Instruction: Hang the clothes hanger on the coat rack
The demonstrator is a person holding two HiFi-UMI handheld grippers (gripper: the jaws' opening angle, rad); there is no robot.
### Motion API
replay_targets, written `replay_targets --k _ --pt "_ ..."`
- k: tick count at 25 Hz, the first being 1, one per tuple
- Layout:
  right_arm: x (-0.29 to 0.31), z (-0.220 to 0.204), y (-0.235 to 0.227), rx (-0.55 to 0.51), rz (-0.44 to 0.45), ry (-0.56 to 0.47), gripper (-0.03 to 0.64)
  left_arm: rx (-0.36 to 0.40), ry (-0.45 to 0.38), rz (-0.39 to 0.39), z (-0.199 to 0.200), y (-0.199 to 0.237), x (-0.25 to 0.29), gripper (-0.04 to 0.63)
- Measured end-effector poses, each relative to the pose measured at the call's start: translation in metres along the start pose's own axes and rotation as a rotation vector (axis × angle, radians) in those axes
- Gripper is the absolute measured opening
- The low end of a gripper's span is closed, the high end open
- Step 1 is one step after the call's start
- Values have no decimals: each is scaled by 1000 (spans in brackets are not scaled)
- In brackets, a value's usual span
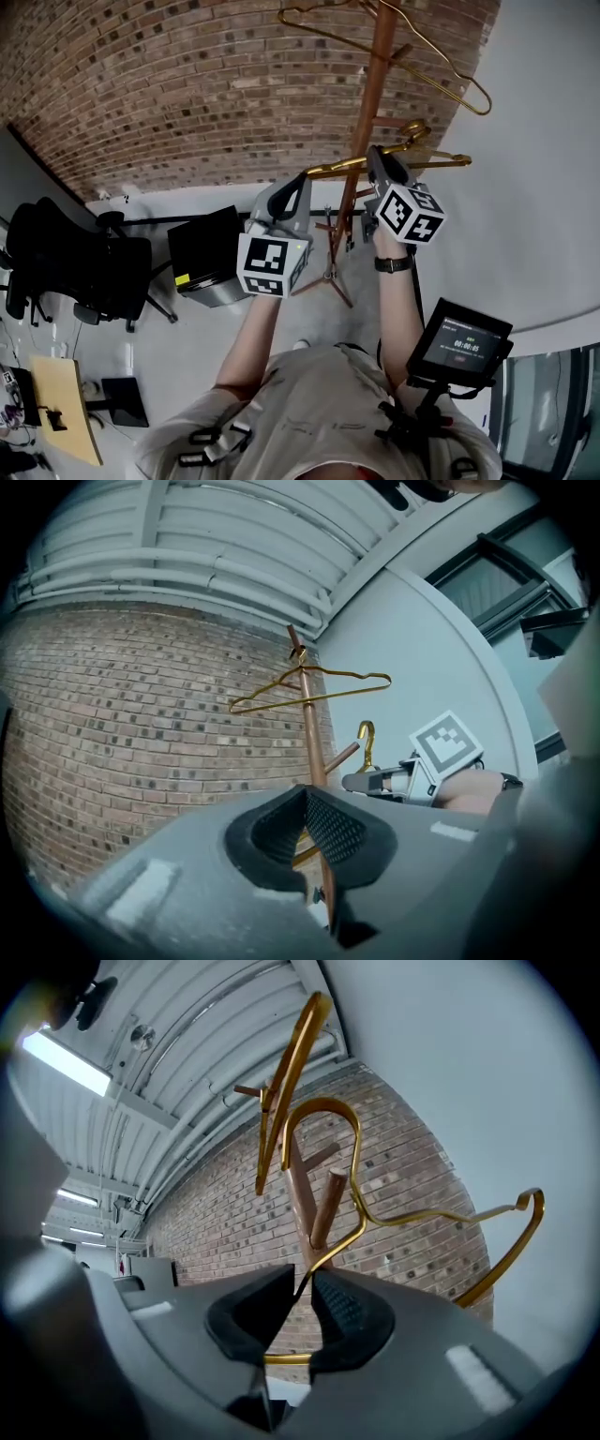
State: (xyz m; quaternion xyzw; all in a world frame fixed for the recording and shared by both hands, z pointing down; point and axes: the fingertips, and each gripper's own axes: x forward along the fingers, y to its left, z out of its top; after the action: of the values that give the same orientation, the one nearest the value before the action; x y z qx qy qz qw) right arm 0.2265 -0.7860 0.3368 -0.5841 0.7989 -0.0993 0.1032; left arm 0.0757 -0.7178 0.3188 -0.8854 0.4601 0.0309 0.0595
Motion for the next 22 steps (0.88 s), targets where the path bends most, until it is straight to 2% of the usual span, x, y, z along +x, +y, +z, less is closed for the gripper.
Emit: replay_targets --k 6,11,14,17,22 --pt "19 -17 -10 54 -1 58 63 1 -45 -26 19 -5 14 0" --pt "24 -39 -9 15 19 107 61 -31 -8 -37 6 -13 30 0" --pt "23 -52 -10 8 26 122 67 -31 -14 -52 5 -22 33 0" --pt "19 -63 -7 9 34 124 74 -22 -20 -51 4 -25 35 0" --pt "1 -68 -1 -38 30 108 95 -40 19 -57 -13 -32 38 0"
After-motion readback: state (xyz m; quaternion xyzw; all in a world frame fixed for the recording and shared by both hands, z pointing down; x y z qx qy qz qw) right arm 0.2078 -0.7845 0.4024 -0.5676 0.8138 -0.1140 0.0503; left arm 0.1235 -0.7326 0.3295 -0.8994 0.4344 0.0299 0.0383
